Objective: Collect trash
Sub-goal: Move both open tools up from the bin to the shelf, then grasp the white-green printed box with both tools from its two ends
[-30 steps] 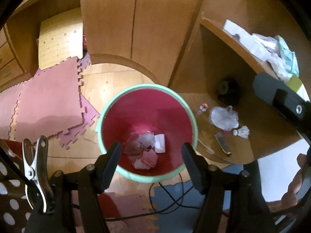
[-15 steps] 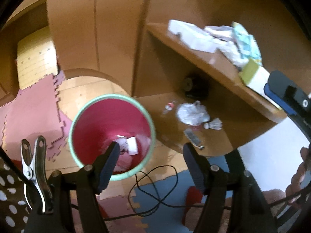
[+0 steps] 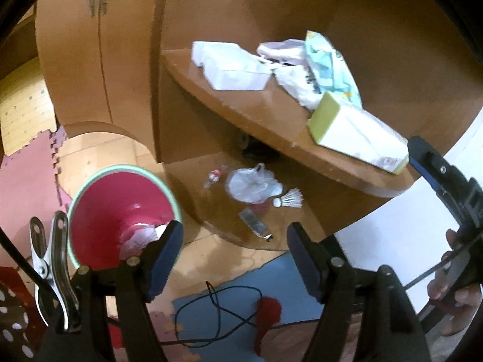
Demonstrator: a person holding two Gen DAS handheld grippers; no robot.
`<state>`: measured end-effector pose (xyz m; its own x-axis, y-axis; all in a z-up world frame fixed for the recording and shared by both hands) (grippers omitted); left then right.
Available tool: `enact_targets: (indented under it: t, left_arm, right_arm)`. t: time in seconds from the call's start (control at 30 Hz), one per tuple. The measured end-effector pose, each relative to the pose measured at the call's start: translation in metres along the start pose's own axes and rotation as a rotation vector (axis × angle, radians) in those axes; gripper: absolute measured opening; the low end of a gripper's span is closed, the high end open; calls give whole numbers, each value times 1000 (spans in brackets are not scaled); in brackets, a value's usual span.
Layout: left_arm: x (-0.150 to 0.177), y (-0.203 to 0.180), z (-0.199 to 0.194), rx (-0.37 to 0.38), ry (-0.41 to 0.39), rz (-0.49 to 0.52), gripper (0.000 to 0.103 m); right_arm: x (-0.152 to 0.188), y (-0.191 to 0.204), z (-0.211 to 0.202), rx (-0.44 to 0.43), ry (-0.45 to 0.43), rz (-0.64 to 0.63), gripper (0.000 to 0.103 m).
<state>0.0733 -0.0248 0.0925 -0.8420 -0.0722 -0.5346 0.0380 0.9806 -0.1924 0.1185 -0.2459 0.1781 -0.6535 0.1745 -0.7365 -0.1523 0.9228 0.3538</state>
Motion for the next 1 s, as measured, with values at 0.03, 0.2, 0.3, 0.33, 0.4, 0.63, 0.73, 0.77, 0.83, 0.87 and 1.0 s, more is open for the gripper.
enact_targets:
  t: [0.03, 0.2, 0.3, 0.33, 0.4, 0.63, 0.73, 0.77, 0.83, 0.87, 1.0]
  left_arm:
    - [-4, -5, 1, 5, -4, 2, 77]
    - [-19, -30, 5, 22, -28, 42, 80]
    - [-29, -42, 8, 28, -46, 55, 83]
    - [-33, -47, 9, 34, -52, 56, 84]
    - [-41, -53, 12, 41, -62, 54, 84]
    - [-72, -73, 20, 64, -127, 15, 90]
    - [-84, -79, 25, 56, -155, 7, 90]
    - [-88, -81, 27, 48, -171, 5, 90]
    - [-93, -83, 30, 52, -187, -1, 90]
    - [-94, -84, 31, 61, -189, -4, 90]
    - [-96, -89, 39, 115, -186, -30, 91]
  right_arm:
    - [-2, -5, -2, 17, -8, 3, 59]
    - [-14, -33, -15, 88, -59, 29, 59]
    - [-23, -52, -19, 134, -88, 56, 59]
    - [-25, -59, -20, 148, -99, 70, 59]
    - [-29, -71, -20, 170, -118, 105, 59]
    - [-40, -108, -22, 286, -192, 204, 59]
    - [-37, -119, -18, 309, -179, 216, 59]
    - [-36, -123, -16, 312, -171, 224, 59]
    - [-33, -126, -11, 297, -153, 237, 59]
    - [-32, -128, -7, 281, -143, 246, 59]
    - [-24, -130, 4, 223, -119, 278, 59]
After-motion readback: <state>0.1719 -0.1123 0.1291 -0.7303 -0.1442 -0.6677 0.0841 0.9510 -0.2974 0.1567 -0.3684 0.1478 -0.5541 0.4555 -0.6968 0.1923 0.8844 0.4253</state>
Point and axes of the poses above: each gripper's, at about its wrist camera, not at the fingertips, and z roughly the way its jaws point, y to its left, x to its underside, the point moved 5 cm from there along z, roughly the way its jaws point, and after that the axes turned 4 degrees about -x, right-handed, at the moved point
